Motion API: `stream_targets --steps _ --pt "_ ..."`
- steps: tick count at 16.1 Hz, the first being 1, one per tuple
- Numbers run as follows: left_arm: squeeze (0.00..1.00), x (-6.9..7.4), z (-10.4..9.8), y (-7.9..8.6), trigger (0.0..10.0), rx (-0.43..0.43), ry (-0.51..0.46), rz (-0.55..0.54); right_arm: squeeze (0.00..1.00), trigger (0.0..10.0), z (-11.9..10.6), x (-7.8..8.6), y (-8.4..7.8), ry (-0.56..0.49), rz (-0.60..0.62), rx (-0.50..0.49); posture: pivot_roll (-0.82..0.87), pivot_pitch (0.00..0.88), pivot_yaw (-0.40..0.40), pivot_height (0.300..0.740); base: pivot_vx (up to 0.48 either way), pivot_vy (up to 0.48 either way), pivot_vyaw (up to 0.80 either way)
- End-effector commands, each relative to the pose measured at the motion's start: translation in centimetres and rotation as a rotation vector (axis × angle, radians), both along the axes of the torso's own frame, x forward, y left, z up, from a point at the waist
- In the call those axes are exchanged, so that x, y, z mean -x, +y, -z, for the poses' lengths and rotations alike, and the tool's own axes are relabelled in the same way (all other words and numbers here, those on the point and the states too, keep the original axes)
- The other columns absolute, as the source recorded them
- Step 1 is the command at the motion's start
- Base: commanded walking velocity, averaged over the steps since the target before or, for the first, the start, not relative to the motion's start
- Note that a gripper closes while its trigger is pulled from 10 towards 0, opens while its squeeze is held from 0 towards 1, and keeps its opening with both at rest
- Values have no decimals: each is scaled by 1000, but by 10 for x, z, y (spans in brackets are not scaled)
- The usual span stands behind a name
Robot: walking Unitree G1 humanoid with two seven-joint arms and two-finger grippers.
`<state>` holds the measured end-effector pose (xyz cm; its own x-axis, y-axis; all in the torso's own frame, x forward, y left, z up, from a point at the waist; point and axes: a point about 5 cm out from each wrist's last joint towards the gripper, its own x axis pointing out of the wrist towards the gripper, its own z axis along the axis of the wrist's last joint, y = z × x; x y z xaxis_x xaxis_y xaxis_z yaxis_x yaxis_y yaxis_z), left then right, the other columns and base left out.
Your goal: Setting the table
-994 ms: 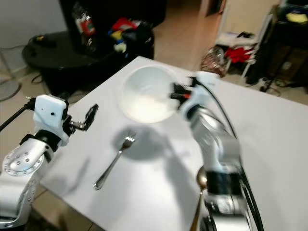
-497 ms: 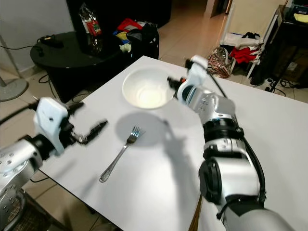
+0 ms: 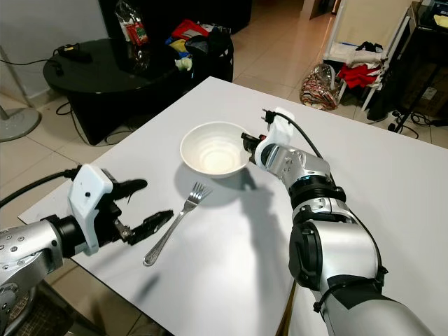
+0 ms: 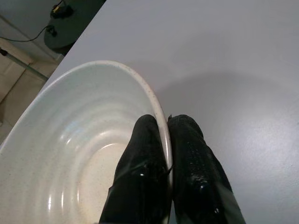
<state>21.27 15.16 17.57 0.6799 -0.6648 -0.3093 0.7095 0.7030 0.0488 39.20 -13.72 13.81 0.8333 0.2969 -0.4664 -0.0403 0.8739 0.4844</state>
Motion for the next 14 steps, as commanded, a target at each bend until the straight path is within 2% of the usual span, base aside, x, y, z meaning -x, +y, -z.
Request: stream_targets --steps 1,5,11,12,14 --pt "0 3 -1 -1 10000 -9 13 19 0 10000 -15 -6 5 -58 -12 -23 126 23 0 740 0 0 0" --pt "0 5 1 0 10000 -12 46 30 0 10000 -6 -2 8 -8 -25 -84 125 19 5 740 0 0 0" --pt "0 1 -1 1 10000 -14 39 28 0 10000 2 1 10 7 -26 -88 129 18 16 740 0 0 0" --pt "0 1 -1 2 10000 -17 40 28 992 10000 1 1 11 8 -38 -100 130 15 17 740 0 0 0" --pt "0 1 -1 3 10000 -19 39 28 1000 10000 -1 0 11 4 -51 -109 130 12 18 740 0 0 0"
